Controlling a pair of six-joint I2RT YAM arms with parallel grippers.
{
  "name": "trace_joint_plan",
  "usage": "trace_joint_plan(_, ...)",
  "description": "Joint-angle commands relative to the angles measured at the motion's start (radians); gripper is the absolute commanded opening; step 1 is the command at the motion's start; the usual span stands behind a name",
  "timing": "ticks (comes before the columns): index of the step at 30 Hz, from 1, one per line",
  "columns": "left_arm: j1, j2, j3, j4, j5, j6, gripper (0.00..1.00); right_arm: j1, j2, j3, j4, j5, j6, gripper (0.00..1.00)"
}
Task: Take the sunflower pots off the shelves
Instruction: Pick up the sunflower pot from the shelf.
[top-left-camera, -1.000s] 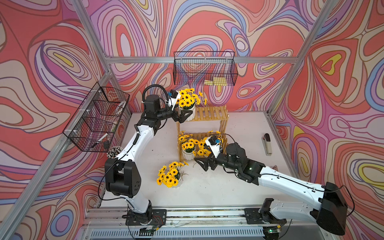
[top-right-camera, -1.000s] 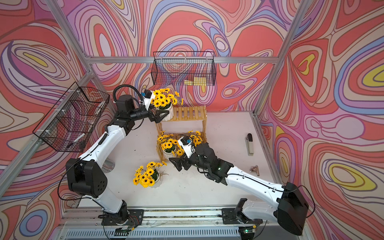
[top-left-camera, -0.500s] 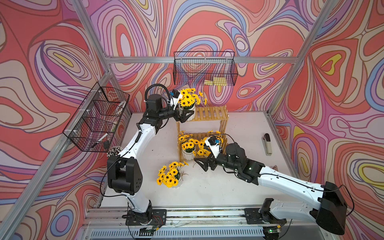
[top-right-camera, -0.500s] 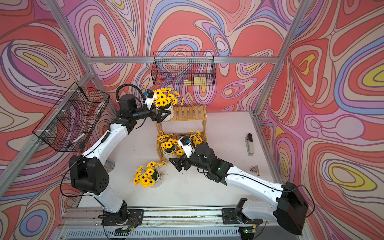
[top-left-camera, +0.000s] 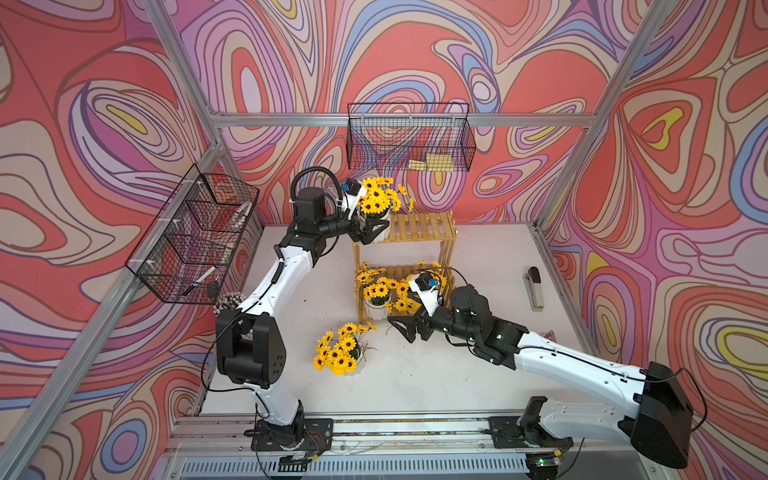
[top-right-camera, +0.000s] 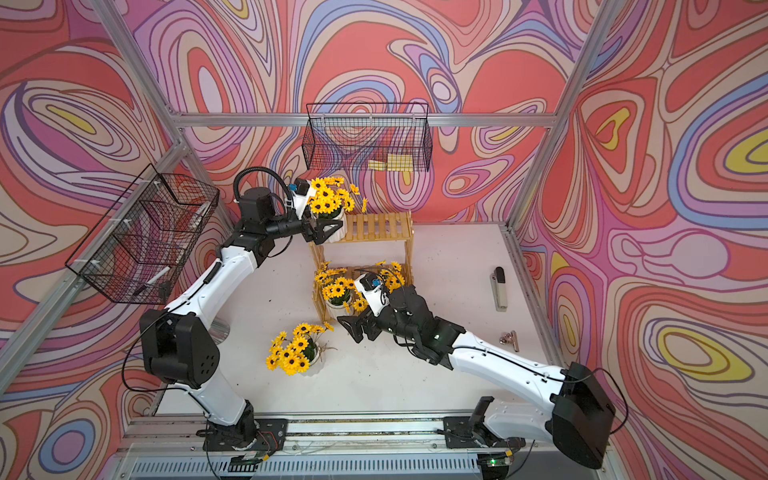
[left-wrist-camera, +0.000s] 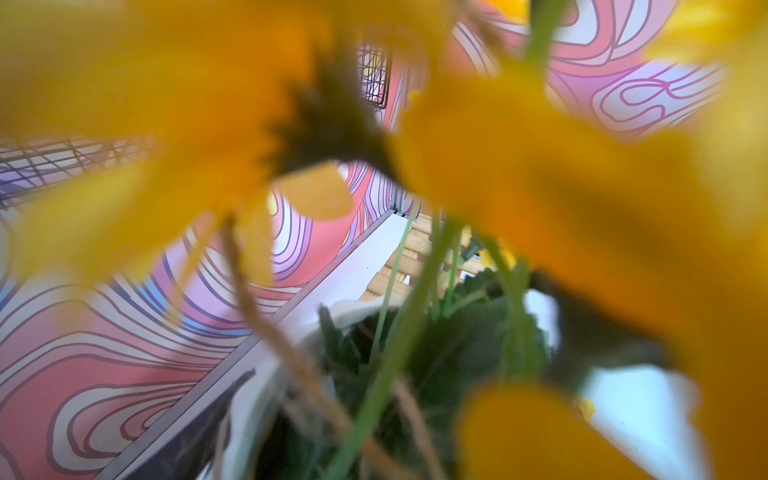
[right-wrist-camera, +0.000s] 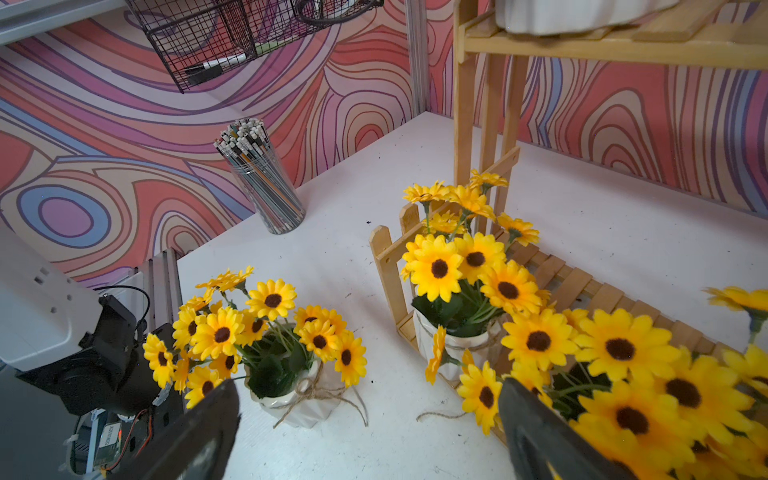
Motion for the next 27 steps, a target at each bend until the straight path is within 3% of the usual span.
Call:
trace_joint_plan(1, -0.005, 0.012, 0.018, -0.021, 0.012, 0.028, 0.89, -0.004, 0.005, 0.025, 0.014, -0.001, -0.002, 0.98)
trace_joint_plan(4, -0.005, 0.007, 0.009, -0.017, 0.001, 0.033, 0.88, -0.003, 0.005, 0.024, 0.014, 0.0, -0.003, 0.98)
trace_joint_plan(8, -0.005, -0.003, -0.006, -0.011, -0.002, 0.046, 0.76, -0.003, 0.005, 0.025, 0.014, 0.0, -0.004, 0.98)
trace_joint_plan(9, -0.005, -0.004, -0.005, -0.013, -0.003, 0.049, 0.7, -0.003, 0.005, 0.025, 0.014, 0.0, -0.004, 0.98)
trace_joint_plan(11, -0.005, -0.005, -0.004, -0.013, 0.0, 0.052, 0.41, -0.003, 0.004, 0.027, 0.013, 0.0, -0.004, 0.98)
trace_joint_plan(13, -0.005, -0.004, -0.002, -0.015, -0.004, 0.047, 0.2, -0.004, 0.002, 0.029, 0.011, 0.0, -0.006, 0.98)
trace_joint_plan(16, -0.005, -0.005, 0.003, -0.013, -0.008, 0.038, 0.01, -0.004, 0.002, 0.029, 0.01, 0.005, -0.006, 0.98)
trace_joint_plan(27, -0.005, -0.048, -0.021, 0.056, 0.005, 0.003, 0.0, -0.003, -0.003, 0.04, 0.001, 0.023, -0.01, 0.98)
